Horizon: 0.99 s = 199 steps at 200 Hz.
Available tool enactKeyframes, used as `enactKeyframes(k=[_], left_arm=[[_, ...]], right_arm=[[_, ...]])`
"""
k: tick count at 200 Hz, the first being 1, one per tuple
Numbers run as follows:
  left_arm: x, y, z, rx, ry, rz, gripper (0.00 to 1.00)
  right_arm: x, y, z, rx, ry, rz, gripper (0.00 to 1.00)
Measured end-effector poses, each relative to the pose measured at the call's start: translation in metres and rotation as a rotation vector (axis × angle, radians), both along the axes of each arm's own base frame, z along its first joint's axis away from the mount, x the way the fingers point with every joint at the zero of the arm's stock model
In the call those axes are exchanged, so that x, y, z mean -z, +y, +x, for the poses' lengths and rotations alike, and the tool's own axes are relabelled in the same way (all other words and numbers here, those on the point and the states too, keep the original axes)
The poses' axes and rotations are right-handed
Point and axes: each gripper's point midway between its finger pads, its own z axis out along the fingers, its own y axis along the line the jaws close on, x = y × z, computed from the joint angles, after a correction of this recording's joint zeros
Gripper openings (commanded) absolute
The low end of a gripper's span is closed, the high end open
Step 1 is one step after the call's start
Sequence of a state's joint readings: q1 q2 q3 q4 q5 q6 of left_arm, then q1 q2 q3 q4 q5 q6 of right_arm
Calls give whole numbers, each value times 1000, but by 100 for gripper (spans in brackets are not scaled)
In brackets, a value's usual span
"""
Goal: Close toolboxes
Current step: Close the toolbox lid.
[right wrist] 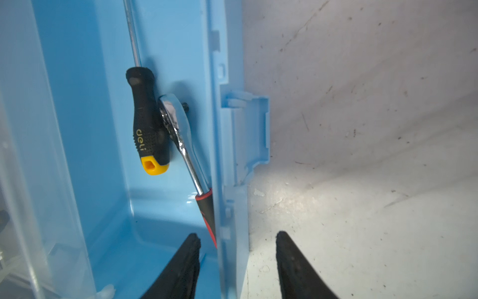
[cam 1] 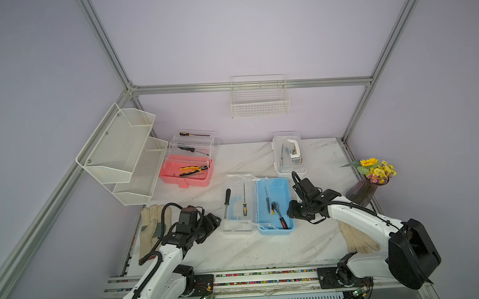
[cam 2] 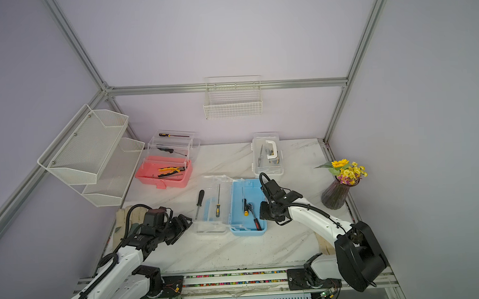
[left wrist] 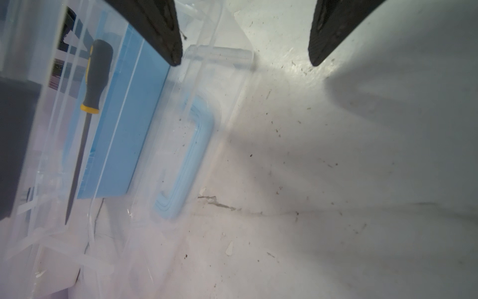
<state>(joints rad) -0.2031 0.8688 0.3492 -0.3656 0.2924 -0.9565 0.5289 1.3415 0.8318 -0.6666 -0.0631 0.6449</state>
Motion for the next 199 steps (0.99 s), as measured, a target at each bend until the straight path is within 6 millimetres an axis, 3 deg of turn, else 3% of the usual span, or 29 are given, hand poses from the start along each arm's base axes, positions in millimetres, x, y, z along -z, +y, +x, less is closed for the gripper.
enactKeyframes(k=[51,97,199], left_arm=[[20,-15,0,62,56,19,54],[15,-22,8,84,26,18,34],[-4,-22,8,150,-9,106,6]], right_arm=[[3,5,3,-9,-3,5,41],[11,8,5,-16,4,-4,32],[14,15,7,-46,-18,-73,17]])
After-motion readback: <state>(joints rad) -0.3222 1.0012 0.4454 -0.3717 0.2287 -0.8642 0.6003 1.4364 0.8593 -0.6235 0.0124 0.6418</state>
